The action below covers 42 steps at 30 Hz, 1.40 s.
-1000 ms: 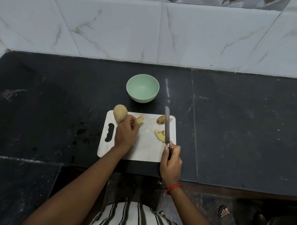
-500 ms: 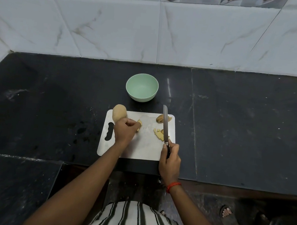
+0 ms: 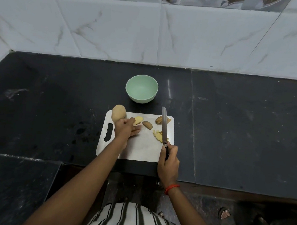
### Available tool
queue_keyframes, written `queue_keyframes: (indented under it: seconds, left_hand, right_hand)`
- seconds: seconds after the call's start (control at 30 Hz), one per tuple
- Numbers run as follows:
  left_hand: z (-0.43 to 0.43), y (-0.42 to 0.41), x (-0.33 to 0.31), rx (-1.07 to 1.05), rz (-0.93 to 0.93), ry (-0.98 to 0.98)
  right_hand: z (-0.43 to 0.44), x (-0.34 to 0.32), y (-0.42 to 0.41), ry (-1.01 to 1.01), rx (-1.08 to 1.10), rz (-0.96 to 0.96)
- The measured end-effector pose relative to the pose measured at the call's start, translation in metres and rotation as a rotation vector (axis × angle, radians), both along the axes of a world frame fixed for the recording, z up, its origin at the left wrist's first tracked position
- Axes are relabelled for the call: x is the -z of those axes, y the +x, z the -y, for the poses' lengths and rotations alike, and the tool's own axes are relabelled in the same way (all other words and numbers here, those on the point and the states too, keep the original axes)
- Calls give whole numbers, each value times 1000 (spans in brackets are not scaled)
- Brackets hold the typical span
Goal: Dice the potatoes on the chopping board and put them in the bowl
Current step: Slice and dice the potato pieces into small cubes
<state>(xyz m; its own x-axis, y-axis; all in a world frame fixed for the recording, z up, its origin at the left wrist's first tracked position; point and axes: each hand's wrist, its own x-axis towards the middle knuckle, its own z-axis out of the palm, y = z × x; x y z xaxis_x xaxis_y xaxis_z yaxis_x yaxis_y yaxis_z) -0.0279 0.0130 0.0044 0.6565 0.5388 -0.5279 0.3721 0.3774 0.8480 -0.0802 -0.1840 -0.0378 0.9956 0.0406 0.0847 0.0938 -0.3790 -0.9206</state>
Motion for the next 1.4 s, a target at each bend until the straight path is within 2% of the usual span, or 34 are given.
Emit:
queue_keyframes:
  seconds: [0.1, 0.17, 0.33, 0.47, 0.57, 0.83, 0.93, 1.03, 1.13, 1.23, 1.4]
  left_hand:
    - [-4, -18, 6, 133, -145, 469]
    - [-3, -30, 10, 239, -191, 659]
    - [-2, -46, 25, 343, -121, 868]
    - [-8, -45, 20, 610, -168, 1024]
    - [-15, -39, 17, 714, -183, 1027]
    - [-34, -36, 16, 753, -93, 879]
    - [-41, -42, 17, 782, -86, 844]
    - [-44, -50, 27, 722, -39, 818]
    - [-35, -51, 33, 621, 24, 926]
    - [-28, -52, 36, 657, 40, 1097]
    - [-31, -53, 39, 656, 68, 1053]
  right_hand:
    - [0, 1, 0, -3, 0, 15]
    - [0, 1, 1, -9, 2, 31]
    - [-1, -2, 1, 0, -15, 76]
    - [0, -1, 3, 22, -13, 93]
    - [1, 2, 4, 26, -7, 73]
    - [2, -4, 1, 0, -14, -26]
    - [0, -8, -2, -9, -7, -4]
    - [-2, -7, -4, -38, 16, 18]
    - [-6, -4, -4, -81, 45, 16]
    - [-7, -4, -6, -110, 69, 17]
    - [-10, -4, -7, -143, 93, 43]
